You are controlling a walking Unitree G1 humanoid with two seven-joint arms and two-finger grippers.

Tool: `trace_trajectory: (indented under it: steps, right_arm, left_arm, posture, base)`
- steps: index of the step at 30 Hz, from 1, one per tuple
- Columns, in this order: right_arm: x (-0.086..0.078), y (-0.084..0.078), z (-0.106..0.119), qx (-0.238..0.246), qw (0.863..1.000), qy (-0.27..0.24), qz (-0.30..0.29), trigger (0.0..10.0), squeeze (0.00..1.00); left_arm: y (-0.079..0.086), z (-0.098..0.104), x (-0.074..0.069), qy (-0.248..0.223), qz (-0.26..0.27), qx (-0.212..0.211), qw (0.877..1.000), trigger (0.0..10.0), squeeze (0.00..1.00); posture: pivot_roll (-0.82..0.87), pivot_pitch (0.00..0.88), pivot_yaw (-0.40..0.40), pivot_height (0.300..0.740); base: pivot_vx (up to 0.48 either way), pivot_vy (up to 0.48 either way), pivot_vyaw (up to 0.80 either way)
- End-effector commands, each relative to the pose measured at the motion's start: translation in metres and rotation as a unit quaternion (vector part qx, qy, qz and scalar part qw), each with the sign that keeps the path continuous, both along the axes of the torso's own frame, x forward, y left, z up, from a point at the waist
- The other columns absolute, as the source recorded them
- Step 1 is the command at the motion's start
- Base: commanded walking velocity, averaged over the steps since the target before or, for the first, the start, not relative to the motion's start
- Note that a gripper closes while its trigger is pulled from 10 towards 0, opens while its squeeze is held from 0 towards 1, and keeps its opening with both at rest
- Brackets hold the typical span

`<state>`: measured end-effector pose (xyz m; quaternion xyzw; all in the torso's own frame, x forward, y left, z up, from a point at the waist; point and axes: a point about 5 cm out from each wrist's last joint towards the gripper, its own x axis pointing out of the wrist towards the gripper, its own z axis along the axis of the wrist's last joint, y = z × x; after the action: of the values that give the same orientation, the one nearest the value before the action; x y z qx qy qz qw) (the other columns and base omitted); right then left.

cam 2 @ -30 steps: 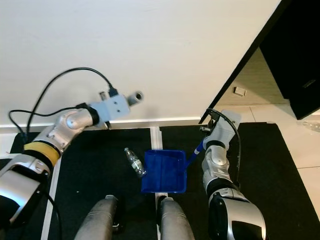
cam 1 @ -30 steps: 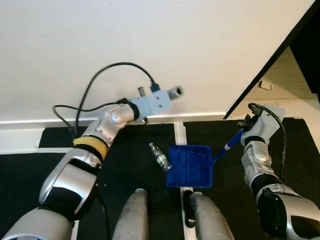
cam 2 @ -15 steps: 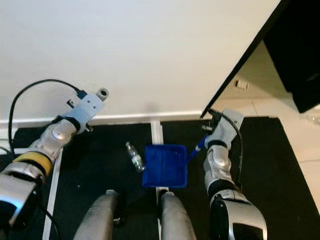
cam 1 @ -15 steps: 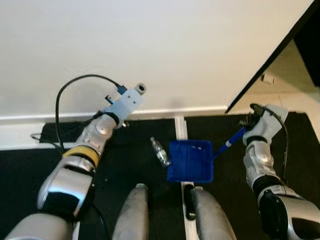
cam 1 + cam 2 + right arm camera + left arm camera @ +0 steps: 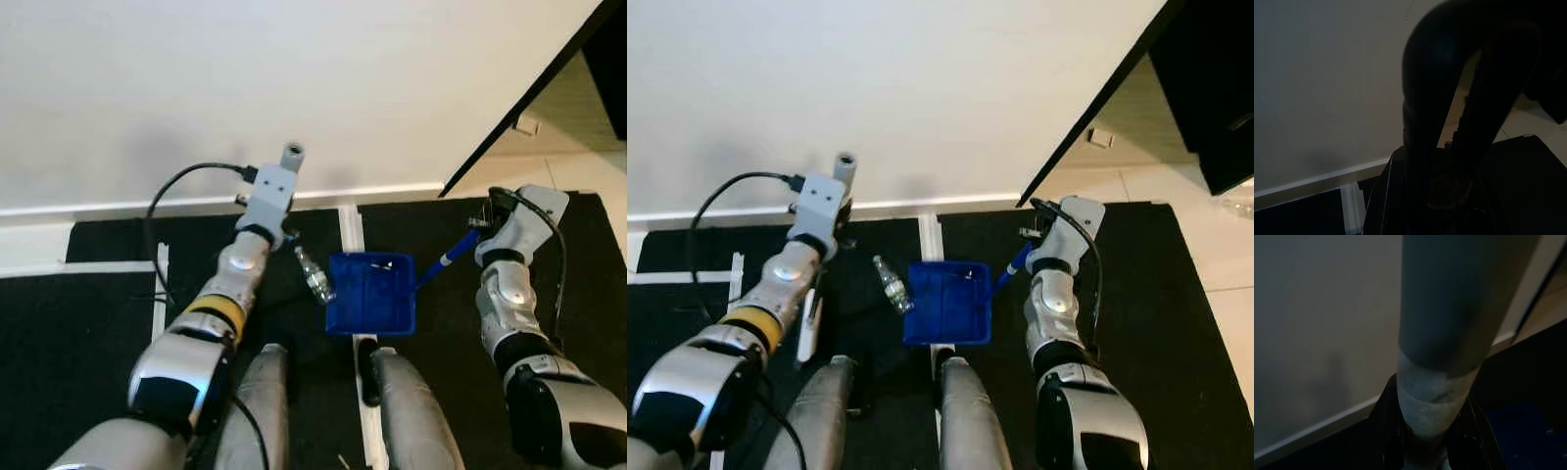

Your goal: Sweep floor

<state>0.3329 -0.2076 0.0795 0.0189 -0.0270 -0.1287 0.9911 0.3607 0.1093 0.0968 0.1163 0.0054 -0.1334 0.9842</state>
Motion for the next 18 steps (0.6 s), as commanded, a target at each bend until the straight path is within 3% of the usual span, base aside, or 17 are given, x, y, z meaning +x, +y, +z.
trace_trajectory:
  steps: [1, 10, 18]
  right_arm:
    - [-0.016, -0.003, -0.026, -0.012, 0.998, 0.055, 0.001, 10.0, 0.00]
    - [-0.022, -0.004, -0.030, -0.012, 0.998, 0.056, -0.003, 10.0, 0.00]
    - [-0.023, -0.004, -0.031, -0.011, 0.998, 0.058, -0.004, 10.0, 0.00]
  left_arm:
    - [-0.025, 0.018, 0.002, -0.044, -0.033, -0.046, 0.997, 10.0, 0.00]
    - [-0.051, 0.029, 0.001, -0.065, -0.074, -0.063, 0.993, 10.0, 0.00]
    - [-0.085, 0.028, -0.011, -0.048, -0.155, -0.121, 0.979, 10.0, 0.00]
  posture:
    - [-0.09, 0.407, -0.042, 0.740]
    - [-0.10, 0.406, -0.027, 0.740]
    - [-0.09, 0.406, -0.025, 0.740]
  base:
    - [0.000, 0.000, 0.00]
    - [0.000, 0.000, 0.00]
    - [0.000, 0.000, 0.00]
